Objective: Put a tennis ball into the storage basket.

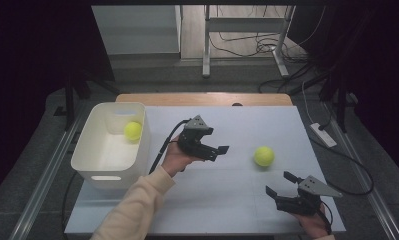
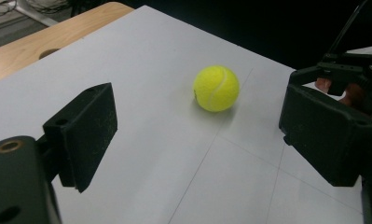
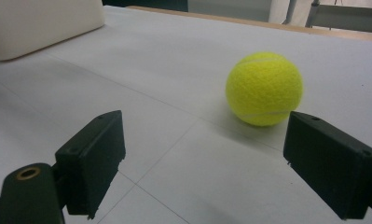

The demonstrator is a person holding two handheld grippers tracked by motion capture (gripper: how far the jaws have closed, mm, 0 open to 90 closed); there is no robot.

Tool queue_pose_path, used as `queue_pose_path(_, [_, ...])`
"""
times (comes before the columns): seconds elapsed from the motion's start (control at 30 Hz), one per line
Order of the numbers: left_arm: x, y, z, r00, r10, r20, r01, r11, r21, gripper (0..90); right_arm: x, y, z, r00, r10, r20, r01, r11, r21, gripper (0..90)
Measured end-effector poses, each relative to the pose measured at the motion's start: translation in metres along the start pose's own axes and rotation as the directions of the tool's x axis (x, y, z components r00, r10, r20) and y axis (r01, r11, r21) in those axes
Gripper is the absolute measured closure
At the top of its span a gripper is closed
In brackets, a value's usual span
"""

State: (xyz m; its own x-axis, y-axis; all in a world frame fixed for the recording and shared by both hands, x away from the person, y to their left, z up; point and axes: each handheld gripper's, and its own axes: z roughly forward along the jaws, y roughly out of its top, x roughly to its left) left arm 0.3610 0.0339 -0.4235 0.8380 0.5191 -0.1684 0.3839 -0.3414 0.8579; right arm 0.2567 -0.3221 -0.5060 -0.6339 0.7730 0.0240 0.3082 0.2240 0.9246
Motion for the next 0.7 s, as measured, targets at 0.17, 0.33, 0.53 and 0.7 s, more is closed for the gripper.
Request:
queue_pose_path(0.17, [-0.002,0.0,0.008,0.9999,0.006,0.009,-0.006,0.9999,0.012,12.5,0.0,0.0,0.0,1.0,0.0,0.002,0.0,1.0,0.001,12.7])
queue_pose_path(0.33, [-0.002,0.0,0.014,0.9998,0.007,0.018,-0.008,0.9999,0.012,12.6,0.0,0.0,-0.001,1.0,0.001,0.002,-0.001,1.0,0.0,12.8])
queue_pose_path(0.53, [-0.003,0.002,0.02,0.9996,0.01,0.025,-0.01,0.9999,0.013,12.6,0.0,0.0,-0.001,1.0,0.002,0.001,-0.002,1.0,-0.001,12.7])
queue_pose_path(0.7, [-0.004,0.003,0.025,0.9994,0.012,0.032,-0.012,0.9998,0.015,12.6,0.0,0.0,-0.001,1.0,0.005,0.001,-0.005,1.0,-0.007,12.8])
